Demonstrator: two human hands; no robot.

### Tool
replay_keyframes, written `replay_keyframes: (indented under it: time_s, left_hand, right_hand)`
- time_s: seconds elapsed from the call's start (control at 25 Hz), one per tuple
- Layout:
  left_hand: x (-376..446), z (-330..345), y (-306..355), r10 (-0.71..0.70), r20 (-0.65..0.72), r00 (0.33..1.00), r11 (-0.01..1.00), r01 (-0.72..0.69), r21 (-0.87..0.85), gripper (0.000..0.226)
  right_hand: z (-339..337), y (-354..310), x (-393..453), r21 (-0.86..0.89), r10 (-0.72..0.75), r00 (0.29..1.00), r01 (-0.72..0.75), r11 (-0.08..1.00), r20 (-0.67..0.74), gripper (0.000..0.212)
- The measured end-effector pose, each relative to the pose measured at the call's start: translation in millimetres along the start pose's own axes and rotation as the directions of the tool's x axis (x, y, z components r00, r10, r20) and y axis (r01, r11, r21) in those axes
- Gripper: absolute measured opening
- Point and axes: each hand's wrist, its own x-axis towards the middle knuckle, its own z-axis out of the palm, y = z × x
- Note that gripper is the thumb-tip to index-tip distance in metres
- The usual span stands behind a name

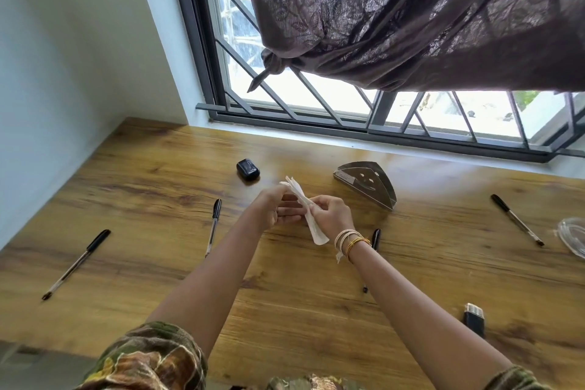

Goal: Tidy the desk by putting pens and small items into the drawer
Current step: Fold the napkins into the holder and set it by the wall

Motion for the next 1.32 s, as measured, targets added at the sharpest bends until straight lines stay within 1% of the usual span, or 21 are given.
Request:
replay_keyframes:
  time_s: [0.08,0.16,0.24,0.28,0.36,0.44,0.48,0.52,0.56,0.6,0.68,0.76,0.8,0.84,0.92,0.96,1.04,1.08,1.12,1.2,1.32]
  left_hand:
    - [-2,1,0,-0.008,0.004,1.0,1.0,0.008,-0.008,0.023]
    - [-2,2,0,-0.008,0.012,1.0,1.0,0.009,-0.025,0.023]
    - [-1,1,0,-0.002,0.023,1.0,0.998,0.003,-0.058,0.024]
    - [-1,1,0,-0.003,0.037,0.999,0.997,0.006,-0.08,0.024]
    - [2,-1,-1,-0.002,0.041,0.999,0.996,0.005,-0.088,0.024]
    - [8,-3,-4,0.032,-0.011,0.999,0.998,-0.032,-0.045,0.024]
    - [11,-4,-5,0.08,-0.063,0.995,0.997,-0.079,0.012,0.025]
    - [13,-6,-5,0.149,-0.121,0.981,0.987,-0.14,0.084,0.027]
    - [13,-8,-5,0.226,-0.154,0.962,0.967,-0.203,0.154,0.033]
    - [14,-9,-5,0.285,-0.137,0.949,0.947,-0.257,0.192,0.044]
    - [8,-11,-3,0.314,0.016,0.949,0.931,-0.311,0.192,0.06]
    - [5,-14,-2,0.261,0.187,0.947,0.935,-0.296,0.194,0.061]
    - [7,-16,-2,0.233,0.233,0.944,0.94,-0.28,0.195,0.059]
    - [7,-15,-1,0.225,0.258,0.94,0.945,-0.275,0.176,0.053]
    - [9,-8,2,0.249,0.239,0.938,0.951,-0.283,0.12,0.039]
    - [10,-3,5,0.262,0.222,0.939,0.954,-0.287,0.089,0.038]
    - [12,9,11,0.28,0.207,0.938,0.953,-0.297,0.055,0.05]
    - [13,14,14,0.294,0.206,0.933,0.948,-0.312,0.061,0.056]
    - [16,21,18,0.312,0.205,0.928,0.939,-0.333,0.079,0.057]
    - [21,34,29,0.37,0.19,0.909,0.903,-0.4,0.156,0.046]
    - [23,59,50,0.495,0.161,0.854,0.805,-0.521,0.283,0.027]
  right_hand:
    - [0,1,-2,0.031,0.012,0.999,-0.013,0.999,0.031,0.023]
    - [-1,2,-3,0.041,0.001,0.996,-0.005,0.999,0.094,0.031]
    - [0,3,-5,-0.018,-0.018,0.989,0.021,1.0,0.147,0.038]
    - [0,4,-5,-0.056,-0.031,0.988,0.039,0.998,0.15,0.039]
    - [0,4,-3,-0.109,-0.04,0.994,0.051,0.993,0.101,0.038]
    - [-5,4,2,-0.102,-0.008,0.999,0.012,0.995,0.041,0.04]
    - [-10,4,4,-0.074,0.013,1.0,-0.011,0.997,0.029,0.04]
    - [-16,4,8,-0.034,0.034,0.999,-0.032,0.999,0.038,0.038]
    - [-22,4,12,0.013,0.048,0.996,-0.049,0.999,0.077,0.035]
    - [-29,5,15,0.066,0.06,0.988,-0.07,0.995,0.141,0.032]
    - [-42,7,21,0.176,0.075,0.951,-0.133,0.975,0.299,0.028]
    - [-54,9,24,0.252,0.065,0.916,-0.176,0.952,0.395,0.031]
    - [-58,10,25,0.259,0.059,0.912,-0.176,0.95,0.405,0.032]
    - [-61,11,27,0.259,0.06,0.917,-0.174,0.95,0.395,0.031]
    - [-67,15,28,0.262,0.078,0.939,-0.172,0.95,0.334,0.033]
    - [-70,16,27,0.268,0.079,0.949,-0.165,0.949,0.305,0.037]
    - [-78,17,25,0.228,0.059,0.967,-0.117,0.967,0.25,0.043]
    - [-82,18,24,0.172,0.039,0.977,-0.076,0.982,0.21,0.039]
    - [-87,17,22,0.111,0.025,0.988,-0.042,0.993,0.15,0.033]
    - [-97,15,23,0.014,0.006,1.0,-0.006,1.0,-0.025,0.027]
    - [-116,10,29,-0.049,-0.009,0.969,-0.003,0.999,-0.246,0.035]
